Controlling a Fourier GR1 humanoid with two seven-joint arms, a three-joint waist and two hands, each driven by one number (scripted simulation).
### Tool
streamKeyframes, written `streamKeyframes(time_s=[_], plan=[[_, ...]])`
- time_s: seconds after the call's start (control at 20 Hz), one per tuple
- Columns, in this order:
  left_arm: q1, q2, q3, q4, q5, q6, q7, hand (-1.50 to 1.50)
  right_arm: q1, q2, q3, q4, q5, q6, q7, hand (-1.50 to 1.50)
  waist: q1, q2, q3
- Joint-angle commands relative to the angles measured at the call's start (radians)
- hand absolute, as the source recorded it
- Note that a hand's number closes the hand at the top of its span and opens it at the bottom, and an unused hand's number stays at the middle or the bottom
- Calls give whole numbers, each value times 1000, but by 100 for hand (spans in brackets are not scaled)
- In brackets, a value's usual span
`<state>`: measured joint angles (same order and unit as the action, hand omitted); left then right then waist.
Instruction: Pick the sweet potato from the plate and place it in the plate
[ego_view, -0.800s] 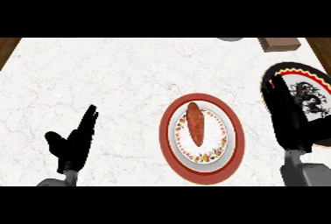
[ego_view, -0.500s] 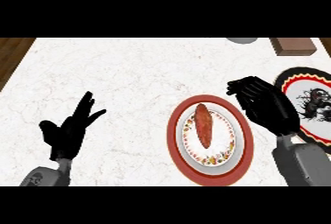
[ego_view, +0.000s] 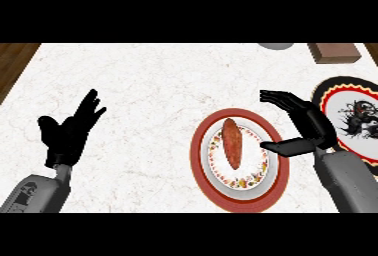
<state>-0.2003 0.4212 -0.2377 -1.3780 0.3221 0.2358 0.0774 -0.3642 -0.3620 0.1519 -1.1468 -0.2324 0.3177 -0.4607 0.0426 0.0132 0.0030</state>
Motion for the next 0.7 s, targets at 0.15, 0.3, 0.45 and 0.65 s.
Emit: streamKeyframes(time_s=[0.15, 0.3, 0.45, 0.65], plan=[[-7, 0, 18, -3, -18, 7, 25, 0, -79, -79, 94, 259, 266, 85, -322, -150, -14, -5, -1], [-1, -24, 19, -5, -35, 10, 32, 0, -147, -60, 124, 258, 327, 62, -254, -150, -28, -11, -2], [-3, -20, 42, 8, -60, 0, 30, 0, -210, -72, 106, 292, 355, 94, -230, -150, -34, -12, -3], [11, -10, 72, 5, -53, -39, 52, 0, -165, -70, 147, 199, 420, 90, -174, -150, -43, -15, -3]])
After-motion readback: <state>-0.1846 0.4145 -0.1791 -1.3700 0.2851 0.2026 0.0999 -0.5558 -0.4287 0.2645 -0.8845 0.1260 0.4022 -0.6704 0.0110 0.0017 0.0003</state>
